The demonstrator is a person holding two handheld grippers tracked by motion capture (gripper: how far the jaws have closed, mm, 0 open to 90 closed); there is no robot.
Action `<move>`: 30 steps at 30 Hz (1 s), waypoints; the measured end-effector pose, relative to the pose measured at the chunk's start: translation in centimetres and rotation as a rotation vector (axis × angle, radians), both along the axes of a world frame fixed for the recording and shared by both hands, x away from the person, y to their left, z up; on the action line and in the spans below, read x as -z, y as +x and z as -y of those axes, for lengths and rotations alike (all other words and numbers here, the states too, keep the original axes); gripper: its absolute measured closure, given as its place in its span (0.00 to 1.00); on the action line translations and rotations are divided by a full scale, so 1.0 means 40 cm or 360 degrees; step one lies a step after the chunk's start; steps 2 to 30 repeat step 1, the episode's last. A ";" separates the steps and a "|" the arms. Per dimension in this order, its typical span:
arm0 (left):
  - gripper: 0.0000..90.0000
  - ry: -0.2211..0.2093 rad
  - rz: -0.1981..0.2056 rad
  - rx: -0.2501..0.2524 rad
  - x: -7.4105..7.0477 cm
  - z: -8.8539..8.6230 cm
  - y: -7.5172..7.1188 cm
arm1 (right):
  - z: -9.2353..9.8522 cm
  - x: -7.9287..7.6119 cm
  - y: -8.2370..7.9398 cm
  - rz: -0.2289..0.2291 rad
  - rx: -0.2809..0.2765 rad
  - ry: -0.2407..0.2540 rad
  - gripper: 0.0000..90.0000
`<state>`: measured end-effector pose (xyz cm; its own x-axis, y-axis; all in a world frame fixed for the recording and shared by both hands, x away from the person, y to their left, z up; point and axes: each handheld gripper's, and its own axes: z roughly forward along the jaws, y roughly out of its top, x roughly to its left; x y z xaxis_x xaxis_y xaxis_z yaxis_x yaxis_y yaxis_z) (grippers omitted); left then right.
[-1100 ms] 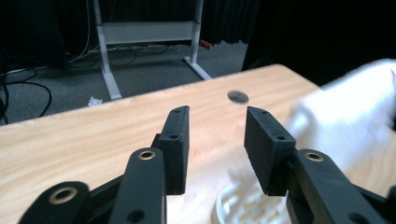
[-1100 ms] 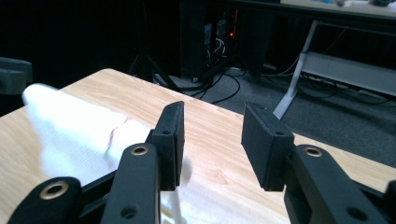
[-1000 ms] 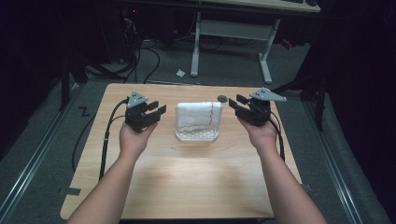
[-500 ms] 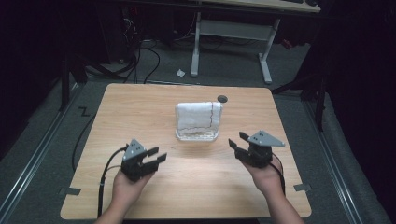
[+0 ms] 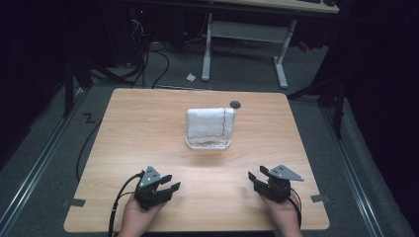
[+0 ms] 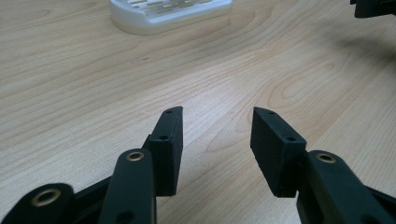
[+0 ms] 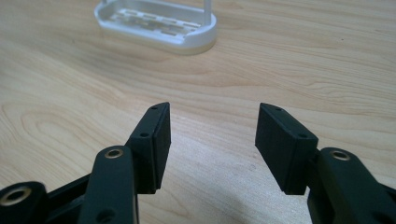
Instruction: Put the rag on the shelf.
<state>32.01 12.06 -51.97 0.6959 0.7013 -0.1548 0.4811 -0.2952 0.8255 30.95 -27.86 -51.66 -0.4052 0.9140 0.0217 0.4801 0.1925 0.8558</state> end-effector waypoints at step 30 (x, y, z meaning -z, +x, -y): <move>0.60 -0.0015 -0.0011 0.0001 0.001 -0.001 0.000 | -0.002 0.002 0.000 -0.0005 -0.0011 -0.0026 0.50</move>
